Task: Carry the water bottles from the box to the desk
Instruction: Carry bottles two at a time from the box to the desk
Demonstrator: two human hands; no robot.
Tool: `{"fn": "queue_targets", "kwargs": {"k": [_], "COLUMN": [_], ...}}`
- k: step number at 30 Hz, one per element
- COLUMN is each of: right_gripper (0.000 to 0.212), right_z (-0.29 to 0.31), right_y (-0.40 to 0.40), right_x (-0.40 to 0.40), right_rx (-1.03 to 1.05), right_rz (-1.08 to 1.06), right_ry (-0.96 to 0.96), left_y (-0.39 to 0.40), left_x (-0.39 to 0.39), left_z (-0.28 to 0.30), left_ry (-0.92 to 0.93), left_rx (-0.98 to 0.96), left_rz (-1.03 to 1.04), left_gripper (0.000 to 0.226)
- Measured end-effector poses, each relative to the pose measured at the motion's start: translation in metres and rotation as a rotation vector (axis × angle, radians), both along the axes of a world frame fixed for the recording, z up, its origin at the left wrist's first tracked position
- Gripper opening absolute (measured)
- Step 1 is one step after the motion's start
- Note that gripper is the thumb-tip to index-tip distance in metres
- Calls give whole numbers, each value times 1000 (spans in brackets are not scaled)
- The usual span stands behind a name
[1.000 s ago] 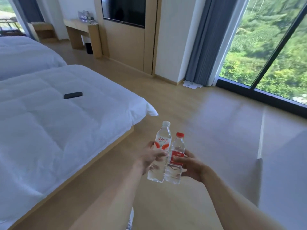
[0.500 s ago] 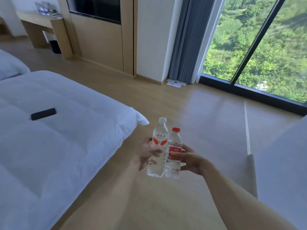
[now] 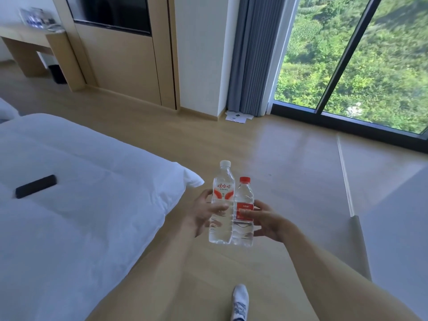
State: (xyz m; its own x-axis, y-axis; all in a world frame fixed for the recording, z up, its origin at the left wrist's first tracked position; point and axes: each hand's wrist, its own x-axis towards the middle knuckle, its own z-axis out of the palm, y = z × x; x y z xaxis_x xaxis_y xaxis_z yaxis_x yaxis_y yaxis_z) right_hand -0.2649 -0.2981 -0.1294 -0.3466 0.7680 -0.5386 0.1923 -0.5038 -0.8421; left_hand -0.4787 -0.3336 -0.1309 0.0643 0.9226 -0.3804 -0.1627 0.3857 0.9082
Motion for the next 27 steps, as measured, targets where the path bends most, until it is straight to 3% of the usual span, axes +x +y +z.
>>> {"fn": "queue_targets", "kwargs": {"k": [5,9,21,27], "right_gripper": [64,48,40,46], "right_z": [-8,-13,4,-2], "right_y": [70,146,329,396], "right_x": [3,13,54,56], "right_rx": [-7,-1,-14,-20], "right_rz": [23,34,91,72], "right_ry": [49,82,106,60], "left_y": [66,135,304,377], "left_x": [2,11,57,56], "left_z": [-1,-1,16,7], "left_ry": [20,58,62,55], "left_rx": [-41,-45,-22,-13], "left_rz": [48,76,173,150], "left_gripper": [64,72,66,66]}}
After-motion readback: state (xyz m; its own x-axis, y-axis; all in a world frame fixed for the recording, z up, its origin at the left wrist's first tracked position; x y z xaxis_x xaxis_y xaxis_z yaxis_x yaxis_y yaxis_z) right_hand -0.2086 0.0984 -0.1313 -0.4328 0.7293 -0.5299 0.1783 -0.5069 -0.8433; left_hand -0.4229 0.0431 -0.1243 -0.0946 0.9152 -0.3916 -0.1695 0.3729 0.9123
